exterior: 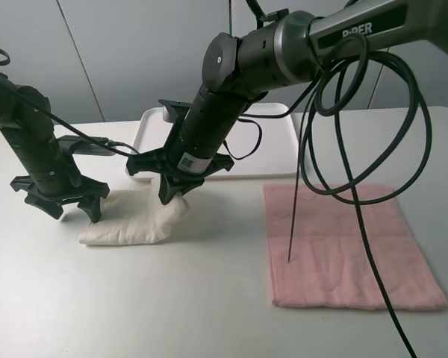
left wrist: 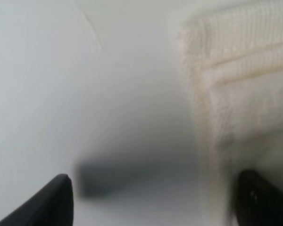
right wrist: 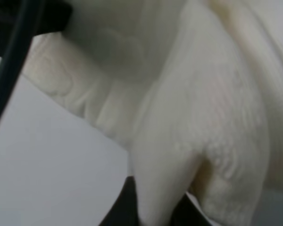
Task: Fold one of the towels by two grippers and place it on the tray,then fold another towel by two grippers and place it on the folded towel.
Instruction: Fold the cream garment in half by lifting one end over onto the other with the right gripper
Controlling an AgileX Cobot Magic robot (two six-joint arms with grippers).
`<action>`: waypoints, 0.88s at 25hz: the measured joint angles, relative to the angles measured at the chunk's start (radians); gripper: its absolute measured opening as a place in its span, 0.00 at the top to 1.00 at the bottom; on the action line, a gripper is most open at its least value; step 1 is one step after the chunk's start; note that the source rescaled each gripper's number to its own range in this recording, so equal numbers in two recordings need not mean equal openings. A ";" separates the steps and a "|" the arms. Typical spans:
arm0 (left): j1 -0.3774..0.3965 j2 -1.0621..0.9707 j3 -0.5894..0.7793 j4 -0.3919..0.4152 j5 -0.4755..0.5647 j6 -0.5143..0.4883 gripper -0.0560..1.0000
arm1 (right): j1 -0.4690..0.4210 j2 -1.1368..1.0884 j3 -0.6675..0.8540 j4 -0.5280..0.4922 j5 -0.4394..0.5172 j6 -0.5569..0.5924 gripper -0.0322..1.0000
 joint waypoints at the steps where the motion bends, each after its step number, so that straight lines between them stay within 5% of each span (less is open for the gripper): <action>1: 0.000 0.000 0.000 -0.002 0.000 0.002 0.09 | 0.000 0.010 0.000 0.052 -0.005 -0.027 0.92; 12: 0.000 0.000 0.000 -0.013 0.000 0.008 0.09 | 0.000 0.097 0.000 0.405 -0.059 -0.257 0.92; 22: 0.000 0.000 0.000 -0.019 0.000 0.008 0.09 | 0.030 0.098 0.000 0.538 -0.161 -0.355 0.92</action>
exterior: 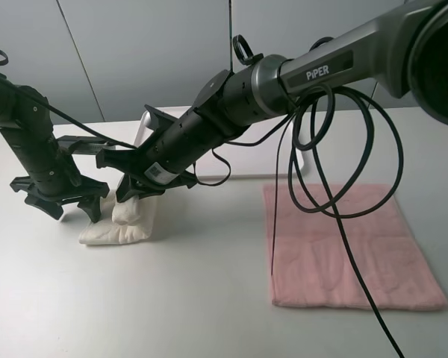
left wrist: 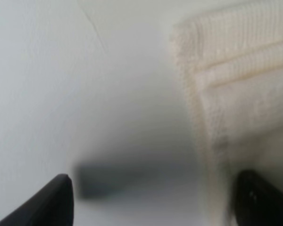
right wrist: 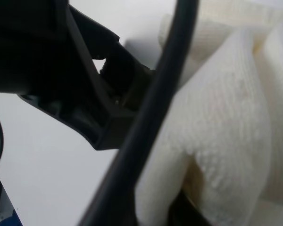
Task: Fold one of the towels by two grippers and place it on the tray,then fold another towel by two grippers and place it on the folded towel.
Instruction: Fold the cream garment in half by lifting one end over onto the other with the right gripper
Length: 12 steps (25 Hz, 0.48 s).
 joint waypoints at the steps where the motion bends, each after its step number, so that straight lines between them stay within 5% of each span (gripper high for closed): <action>1: 0.000 0.000 0.000 0.000 0.000 0.000 0.09 | 0.004 0.002 0.000 0.023 -0.007 -0.015 0.92; 12: 0.000 0.000 0.000 -0.006 -0.002 0.006 0.09 | 0.021 0.046 0.002 0.166 -0.028 -0.115 0.92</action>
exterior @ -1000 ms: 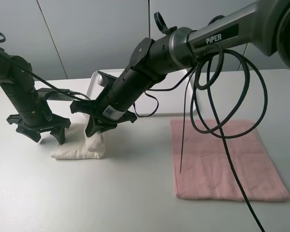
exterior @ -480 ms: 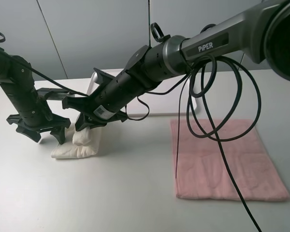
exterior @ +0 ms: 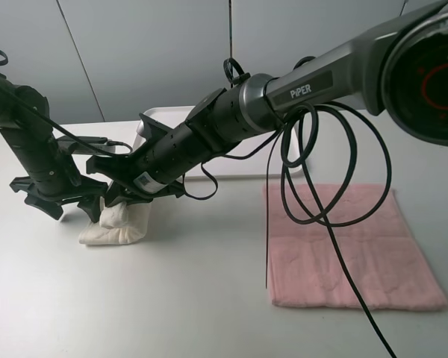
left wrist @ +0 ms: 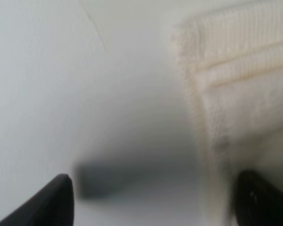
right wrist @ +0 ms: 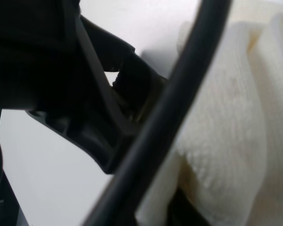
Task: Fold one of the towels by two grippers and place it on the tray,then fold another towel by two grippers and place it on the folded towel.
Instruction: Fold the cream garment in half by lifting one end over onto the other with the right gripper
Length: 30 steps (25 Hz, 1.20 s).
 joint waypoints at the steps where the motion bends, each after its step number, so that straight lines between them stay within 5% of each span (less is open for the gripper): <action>1: 0.001 0.000 0.000 -0.006 0.000 0.005 0.09 | 0.000 0.000 0.000 0.000 0.000 -0.003 0.92; 19: 0.007 -0.013 0.000 -0.052 0.021 0.069 0.09 | 0.000 0.000 0.000 0.000 -0.004 -0.017 0.92; 30: 0.007 -0.104 -0.096 -0.052 0.152 0.110 0.09 | 0.000 0.004 0.000 0.006 -0.011 -0.022 0.92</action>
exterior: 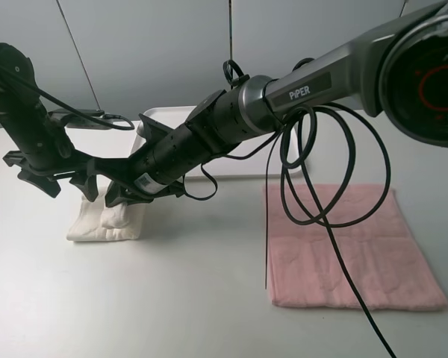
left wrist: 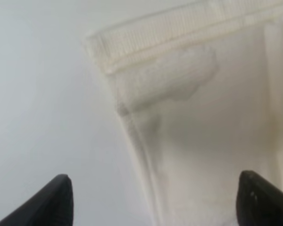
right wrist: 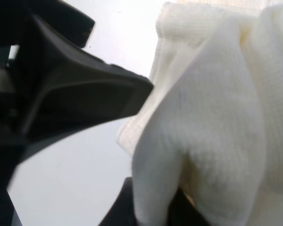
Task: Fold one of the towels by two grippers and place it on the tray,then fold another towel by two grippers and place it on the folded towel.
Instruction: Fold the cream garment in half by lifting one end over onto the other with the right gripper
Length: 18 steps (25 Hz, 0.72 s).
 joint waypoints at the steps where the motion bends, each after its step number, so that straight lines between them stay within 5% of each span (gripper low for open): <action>1: 0.000 -0.008 -0.005 0.000 0.006 0.005 0.09 | 0.000 0.000 0.000 0.000 0.000 0.000 0.92; 18: -0.002 -0.120 -0.145 0.003 0.199 0.020 0.09 | 0.000 0.000 0.000 0.022 0.000 0.015 0.92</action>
